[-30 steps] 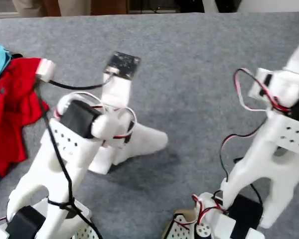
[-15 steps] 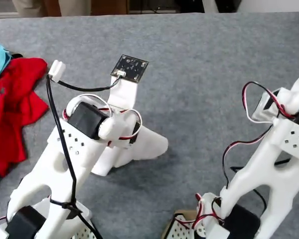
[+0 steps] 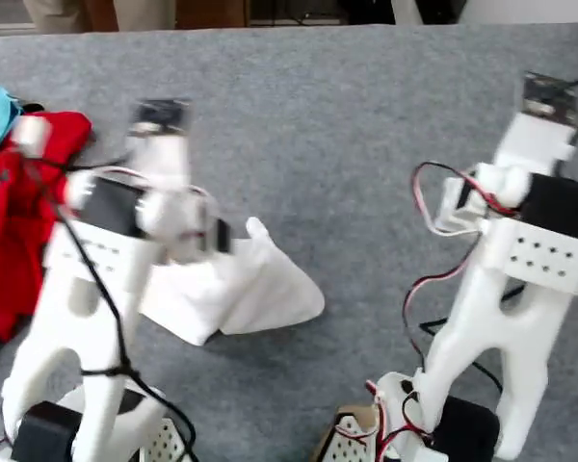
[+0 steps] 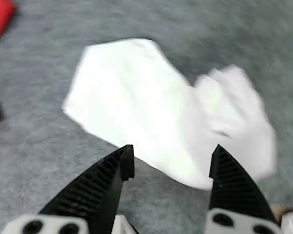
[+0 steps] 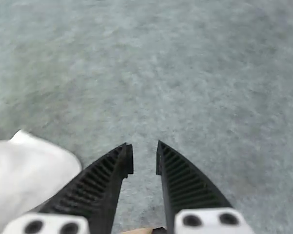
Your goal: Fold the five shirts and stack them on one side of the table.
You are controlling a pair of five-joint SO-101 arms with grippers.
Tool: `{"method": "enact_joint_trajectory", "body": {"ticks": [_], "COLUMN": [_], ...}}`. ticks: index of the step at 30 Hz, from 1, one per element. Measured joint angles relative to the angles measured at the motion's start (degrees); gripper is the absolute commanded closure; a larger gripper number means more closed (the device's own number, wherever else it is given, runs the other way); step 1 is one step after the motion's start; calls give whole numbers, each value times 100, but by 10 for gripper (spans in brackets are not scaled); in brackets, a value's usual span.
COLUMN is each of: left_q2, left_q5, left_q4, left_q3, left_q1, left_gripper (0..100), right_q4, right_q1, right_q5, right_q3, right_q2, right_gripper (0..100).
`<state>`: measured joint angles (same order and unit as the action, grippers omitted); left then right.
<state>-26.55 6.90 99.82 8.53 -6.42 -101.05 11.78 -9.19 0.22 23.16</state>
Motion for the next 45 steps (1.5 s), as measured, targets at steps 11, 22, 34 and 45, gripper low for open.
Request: {"method": "enact_joint_trajectory", "body": {"ticks": [11, 22, 34, 45], "left_q2": [0, 0, 0, 958], "left_q5": [-800, -800, -527, 9], "left_q4": [-1020, -2435, -3156, -3209], "left_q3": [1644, 2989, 3288, 3279], "left_q1": [1873, 2040, 2040, 1468], "left_gripper": [740, 821, 822, 842], "right_q4": [580, 738, 888, 1064], "right_q1": [-2215, -2673, -2664, -2295], "right_q5": [-782, -1327, -1327, -1327], "right_q3": [0, -545, -642, -642], "right_q2": [-158, -1495, -2127, -2532], "right_gripper": [898, 899, 899, 899]}}
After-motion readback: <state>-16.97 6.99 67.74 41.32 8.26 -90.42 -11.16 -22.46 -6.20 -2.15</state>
